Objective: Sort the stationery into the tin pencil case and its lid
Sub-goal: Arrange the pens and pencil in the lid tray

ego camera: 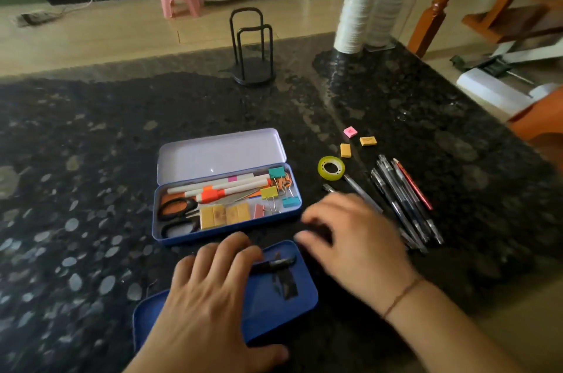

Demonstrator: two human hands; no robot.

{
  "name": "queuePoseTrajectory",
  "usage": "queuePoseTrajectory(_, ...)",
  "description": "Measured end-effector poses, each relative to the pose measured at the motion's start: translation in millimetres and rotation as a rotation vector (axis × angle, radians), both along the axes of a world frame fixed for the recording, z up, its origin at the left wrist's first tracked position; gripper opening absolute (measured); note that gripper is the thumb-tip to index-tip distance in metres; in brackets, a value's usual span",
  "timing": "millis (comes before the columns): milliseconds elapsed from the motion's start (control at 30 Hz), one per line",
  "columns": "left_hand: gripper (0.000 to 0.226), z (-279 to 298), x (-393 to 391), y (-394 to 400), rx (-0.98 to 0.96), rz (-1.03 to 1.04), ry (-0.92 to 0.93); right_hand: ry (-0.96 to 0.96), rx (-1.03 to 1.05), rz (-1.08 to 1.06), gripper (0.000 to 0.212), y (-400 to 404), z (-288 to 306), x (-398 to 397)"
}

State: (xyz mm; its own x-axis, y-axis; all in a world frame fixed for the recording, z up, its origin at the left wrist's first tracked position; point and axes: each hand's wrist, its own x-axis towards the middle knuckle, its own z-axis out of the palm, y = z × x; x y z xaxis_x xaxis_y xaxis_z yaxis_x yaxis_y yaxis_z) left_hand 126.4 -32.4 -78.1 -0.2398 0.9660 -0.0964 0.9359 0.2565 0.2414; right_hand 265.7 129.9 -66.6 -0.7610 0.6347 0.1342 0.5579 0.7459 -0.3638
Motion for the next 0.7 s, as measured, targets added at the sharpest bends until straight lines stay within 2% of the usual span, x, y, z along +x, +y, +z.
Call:
queuePoseTrajectory(100, 0.109, 1, -15, -5, -0.054, 0.004, 0.024, -0.144, 0.038, -0.310, 0.024, 30, 5, 31)
queuePoseTrajectory(200, 0.105, 5, -26, -11, -0.106, -0.016, -0.033, -0.275, 0.008, -0.413, 0.026, 41, 0, 43)
queuePoseTrajectory(300, 0.099, 7, -20, -5, -0.096, -0.042, -0.137, -0.317, 0.060, -0.404, 0.012, 41, -1, 46)
queuePoseTrajectory(367, 0.099, 6, -7, 4, -0.079, -0.022, -0.176, -0.258, 0.083, -0.390, 0.008, 39, 5, 47)
queuePoseTrajectory(467, 0.105, 0, 12, 17, 0.062, -0.018, -0.190, -0.133, 0.042, -0.246, 0.005, 23, 18, 40)
queuePoseTrajectory(533, 0.111, -5, 15, 15, 0.065, 0.041, -0.265, -0.134, 0.044, -0.169, 0.007, 9, 22, 35)
queuePoseTrajectory(633, 0.116, -8, 7, 6, 0.058, 0.121, -0.220, -0.201, 0.122, -0.265, 0.010, 6, 33, 42)
queuePoseTrajectory(700, 0.114, -6, -2, 4, 0.055, 0.116, -0.151, -0.173, 0.166, -0.330, 0.009, 10, 41, 49)
